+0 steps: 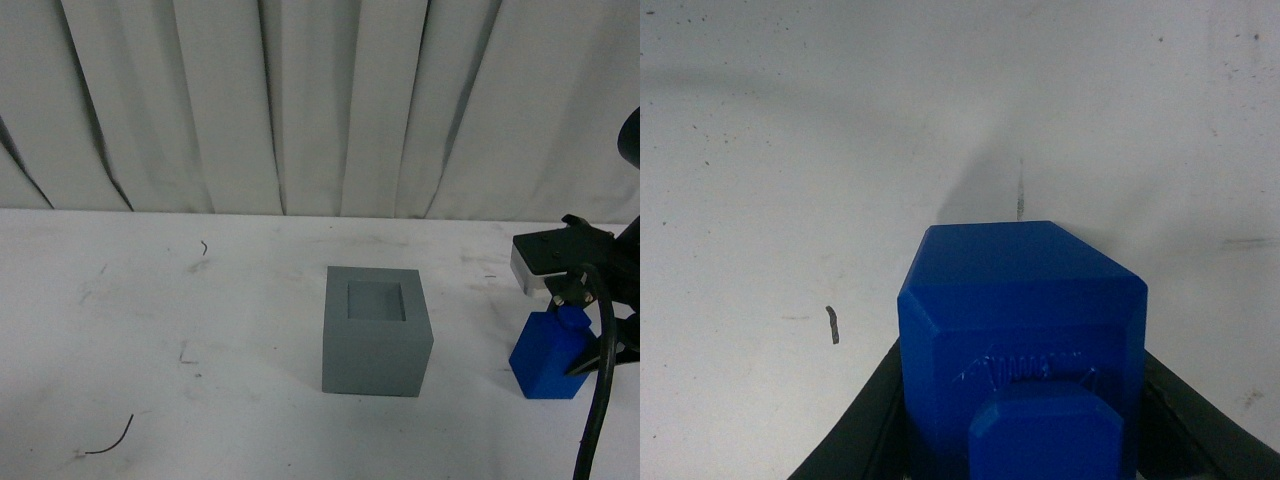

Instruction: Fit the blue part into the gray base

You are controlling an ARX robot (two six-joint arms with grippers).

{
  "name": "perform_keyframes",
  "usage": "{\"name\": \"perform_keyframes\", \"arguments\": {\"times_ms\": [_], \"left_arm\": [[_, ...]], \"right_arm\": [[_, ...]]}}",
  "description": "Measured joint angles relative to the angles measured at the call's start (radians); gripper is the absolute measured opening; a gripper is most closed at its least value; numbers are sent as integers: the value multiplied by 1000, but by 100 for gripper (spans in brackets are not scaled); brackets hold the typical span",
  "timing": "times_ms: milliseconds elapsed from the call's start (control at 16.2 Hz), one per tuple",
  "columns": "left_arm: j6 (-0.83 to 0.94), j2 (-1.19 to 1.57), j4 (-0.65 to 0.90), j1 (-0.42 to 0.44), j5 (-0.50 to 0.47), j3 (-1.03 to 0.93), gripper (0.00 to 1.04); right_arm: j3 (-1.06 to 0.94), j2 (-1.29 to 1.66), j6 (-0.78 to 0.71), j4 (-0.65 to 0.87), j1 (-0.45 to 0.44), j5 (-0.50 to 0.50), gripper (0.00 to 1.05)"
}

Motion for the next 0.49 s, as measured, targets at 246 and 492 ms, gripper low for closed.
{"name": "perform_keyframes", "arguments": {"times_ms": [246,492], "left_arm": [[0,0,0,0,0,0,98],[0,0,0,0,0,0,98]], "right_arm": [[25,-108,-1,-85,29,-29,47],[90,-151,22,-163,111,-45,47]]}}
